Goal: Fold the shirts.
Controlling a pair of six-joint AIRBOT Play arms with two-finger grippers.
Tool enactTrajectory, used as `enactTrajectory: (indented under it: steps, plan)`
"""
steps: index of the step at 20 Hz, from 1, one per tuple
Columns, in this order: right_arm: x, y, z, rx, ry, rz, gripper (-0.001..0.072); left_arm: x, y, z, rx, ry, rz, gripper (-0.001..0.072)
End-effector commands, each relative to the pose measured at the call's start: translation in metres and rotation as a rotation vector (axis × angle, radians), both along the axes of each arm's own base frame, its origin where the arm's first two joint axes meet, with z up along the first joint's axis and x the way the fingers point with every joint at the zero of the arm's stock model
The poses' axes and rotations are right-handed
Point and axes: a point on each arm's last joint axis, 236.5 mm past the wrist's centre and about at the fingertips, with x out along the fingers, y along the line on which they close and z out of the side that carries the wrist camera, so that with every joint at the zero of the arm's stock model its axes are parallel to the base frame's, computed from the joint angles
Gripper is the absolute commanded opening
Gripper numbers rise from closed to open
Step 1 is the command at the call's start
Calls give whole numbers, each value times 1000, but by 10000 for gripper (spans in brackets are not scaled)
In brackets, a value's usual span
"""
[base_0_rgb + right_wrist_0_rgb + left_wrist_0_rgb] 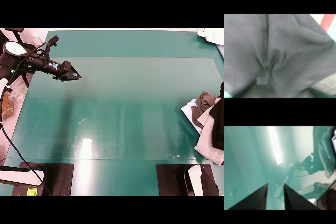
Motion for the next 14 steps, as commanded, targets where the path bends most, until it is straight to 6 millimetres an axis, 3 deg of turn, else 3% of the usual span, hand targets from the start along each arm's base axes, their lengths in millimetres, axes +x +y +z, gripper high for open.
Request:
enactTrajectory:
  steps: [1, 3, 5, 8, 9, 11, 12, 13, 14]
  plan:
    - [17, -4, 8, -22, -78, -2, 709, 2, 1, 1, 0, -5, 4, 248]
    - [22, -23, 33, -115, -107, -21, 710, 1, 1, 1, 0, -5, 4, 247]
    - [19, -52, 71, -252, -111, -54, 711, 4, 1, 1, -1, -12, 12, 248]
    - [33, -79, 125, -336, -158, -55, 713, 7, 0, 3, -9, -21, 21, 248]
    - [45, -86, 145, -351, -198, -43, 713, 6, 0, 4, -12, -20, 21, 248]
    - [95, -85, 189, -368, -380, 105, 658, 8, -5, 10, -42, -29, 20, 248]
    - [125, -75, 210, -354, -491, 226, 424, 8, -10, 17, -73, -54, 4, 248]
    - [156, -57, 230, -326, -607, 377, 48, 8, -17, 27, -109, -91, -24, 224]
    - [182, -38, 246, -286, -706, 503, 21, 8, -21, 35, -131, -128, -45, 128]
